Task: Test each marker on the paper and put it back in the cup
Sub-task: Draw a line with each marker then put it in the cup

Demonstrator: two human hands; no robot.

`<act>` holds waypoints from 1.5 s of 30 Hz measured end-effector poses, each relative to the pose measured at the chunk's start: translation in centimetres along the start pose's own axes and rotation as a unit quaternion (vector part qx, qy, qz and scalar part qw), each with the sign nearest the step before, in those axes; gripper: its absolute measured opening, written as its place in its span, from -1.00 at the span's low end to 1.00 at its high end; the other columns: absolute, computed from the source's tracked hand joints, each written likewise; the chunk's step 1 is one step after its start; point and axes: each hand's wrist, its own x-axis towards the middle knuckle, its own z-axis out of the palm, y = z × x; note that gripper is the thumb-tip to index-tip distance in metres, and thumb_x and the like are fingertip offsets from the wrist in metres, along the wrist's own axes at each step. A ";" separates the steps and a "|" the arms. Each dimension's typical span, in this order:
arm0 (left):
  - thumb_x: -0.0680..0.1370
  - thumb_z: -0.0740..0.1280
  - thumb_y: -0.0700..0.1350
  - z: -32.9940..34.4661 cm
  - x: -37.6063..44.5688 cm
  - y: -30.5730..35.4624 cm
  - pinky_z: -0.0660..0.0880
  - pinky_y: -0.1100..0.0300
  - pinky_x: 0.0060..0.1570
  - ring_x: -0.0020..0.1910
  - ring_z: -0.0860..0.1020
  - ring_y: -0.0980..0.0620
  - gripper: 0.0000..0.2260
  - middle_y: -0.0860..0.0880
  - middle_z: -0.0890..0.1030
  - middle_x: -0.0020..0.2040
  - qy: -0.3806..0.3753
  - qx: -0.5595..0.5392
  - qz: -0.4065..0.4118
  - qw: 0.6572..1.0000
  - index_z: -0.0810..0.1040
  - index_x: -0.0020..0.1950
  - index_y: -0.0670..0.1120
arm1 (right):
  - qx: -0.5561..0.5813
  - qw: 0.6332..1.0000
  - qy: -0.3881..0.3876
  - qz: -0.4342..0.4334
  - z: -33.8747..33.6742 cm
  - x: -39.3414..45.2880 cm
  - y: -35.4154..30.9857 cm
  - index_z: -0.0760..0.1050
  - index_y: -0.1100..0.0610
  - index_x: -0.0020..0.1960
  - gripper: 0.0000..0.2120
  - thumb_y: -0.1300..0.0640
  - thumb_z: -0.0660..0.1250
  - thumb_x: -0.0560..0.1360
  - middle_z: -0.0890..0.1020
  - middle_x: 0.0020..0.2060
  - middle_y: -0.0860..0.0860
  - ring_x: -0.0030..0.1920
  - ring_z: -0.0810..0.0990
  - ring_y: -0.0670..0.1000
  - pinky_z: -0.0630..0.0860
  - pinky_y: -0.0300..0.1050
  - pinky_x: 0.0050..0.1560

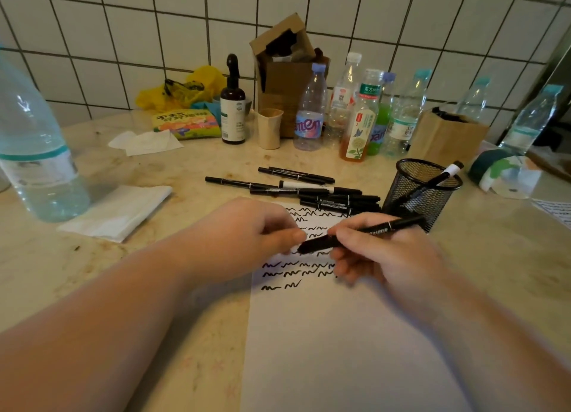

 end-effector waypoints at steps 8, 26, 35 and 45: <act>0.59 0.29 0.07 0.1 -0.2 0.8 0.53 0.12 -0.05 -0.17 0.55 0.18 -0.88 0.14 0.63 -0.19 -0.053 -0.034 0.035 0.997 0.63 0.00 0.17 | 0.000 0.998 -0.055 -0.033 0.3 -0.3 -0.4 0.70 0.26 -0.08 -0.77 0.12 0.39 0.42 0.71 -0.27 0.22 -0.33 0.68 0.10 0.57 -0.20 -0.36; 0.58 0.29 0.12 -0.9 0.2 -0.4 0.47 0.21 -0.21 -0.25 0.56 0.20 -0.85 0.15 0.64 -0.26 0.017 -0.018 -0.021 0.999 0.61 -0.10 0.14 | -0.093 0.995 -0.028 -0.020 -0.3 -0.5 -0.3 0.63 0.14 -0.27 -0.92 0.17 0.37 0.36 0.59 -0.49 0.16 -0.52 0.47 0.07 0.34 -0.20 -0.52; 0.58 0.30 0.14 0.2 0.5 -0.5 0.56 0.09 -0.10 -0.16 0.57 0.13 -0.86 0.13 0.64 -0.16 -0.023 0.071 -0.020 0.997 0.61 0.02 0.15 | -0.082 0.996 -0.002 0.020 -0.5 -1.0 -0.1 0.61 0.15 -0.29 -0.74 0.25 0.32 0.57 0.59 -0.49 0.19 -0.52 0.50 0.10 0.38 -0.14 -0.48; 0.58 0.29 0.15 0.4 0.5 -1.5 0.56 0.11 -0.12 -0.18 0.58 0.16 -0.86 0.14 0.64 -0.18 -0.011 0.069 -0.020 0.997 0.61 0.01 0.16 | -0.091 0.995 -0.011 0.037 0.1 -0.5 0.5 0.56 0.28 -0.26 -0.80 0.29 0.34 0.54 0.61 -0.46 0.21 -0.50 0.53 0.09 0.40 -0.14 -0.50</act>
